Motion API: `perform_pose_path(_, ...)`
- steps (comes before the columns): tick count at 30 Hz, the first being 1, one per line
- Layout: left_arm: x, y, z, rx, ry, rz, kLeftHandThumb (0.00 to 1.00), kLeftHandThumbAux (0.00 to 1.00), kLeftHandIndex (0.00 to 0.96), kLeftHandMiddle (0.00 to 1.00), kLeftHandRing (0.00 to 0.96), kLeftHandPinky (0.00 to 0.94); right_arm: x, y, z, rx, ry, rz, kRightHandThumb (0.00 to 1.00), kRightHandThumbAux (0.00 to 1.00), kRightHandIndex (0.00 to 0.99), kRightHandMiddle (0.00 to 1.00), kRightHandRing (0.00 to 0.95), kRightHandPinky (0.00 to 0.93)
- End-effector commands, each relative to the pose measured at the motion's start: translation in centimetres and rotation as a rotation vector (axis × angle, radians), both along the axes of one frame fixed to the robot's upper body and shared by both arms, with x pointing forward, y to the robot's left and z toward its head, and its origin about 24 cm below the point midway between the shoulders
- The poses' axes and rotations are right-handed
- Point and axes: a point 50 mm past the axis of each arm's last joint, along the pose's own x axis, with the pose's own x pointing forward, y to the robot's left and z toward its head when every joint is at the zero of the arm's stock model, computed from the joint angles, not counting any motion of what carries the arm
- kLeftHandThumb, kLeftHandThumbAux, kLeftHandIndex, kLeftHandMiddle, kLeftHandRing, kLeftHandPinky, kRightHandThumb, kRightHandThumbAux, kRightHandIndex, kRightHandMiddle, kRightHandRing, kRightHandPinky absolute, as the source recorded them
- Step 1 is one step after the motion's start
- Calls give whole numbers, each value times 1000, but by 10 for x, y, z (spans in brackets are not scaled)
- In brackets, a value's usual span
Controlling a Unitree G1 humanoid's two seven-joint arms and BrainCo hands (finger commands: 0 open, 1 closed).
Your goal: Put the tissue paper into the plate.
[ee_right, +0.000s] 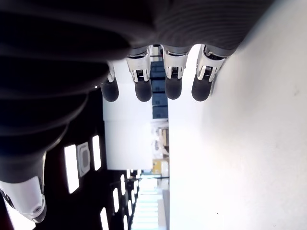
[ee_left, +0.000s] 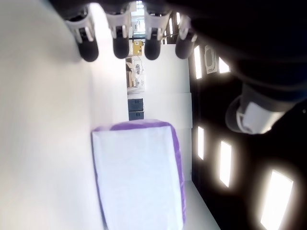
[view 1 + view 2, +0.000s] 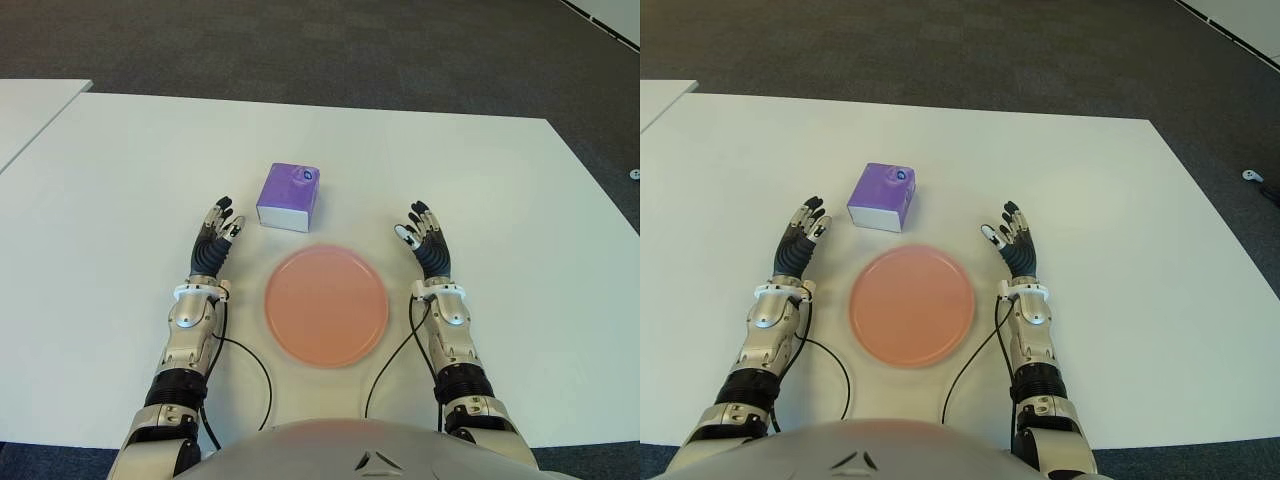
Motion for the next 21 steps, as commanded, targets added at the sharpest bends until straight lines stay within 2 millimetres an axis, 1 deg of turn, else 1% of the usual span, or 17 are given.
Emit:
perform_pose_path(1,0,-1,-3,3,12,-18,0,452,0,0,0,0,-25,-2,-37,37,192,-25,41,634,0,17,0,0)
perform_pose_path(21,-2,-1,-4,-5,20,-5,0,464,0,0,0,0,-28,-2,-39,51,189,-17,60,629,0,22,0,0)
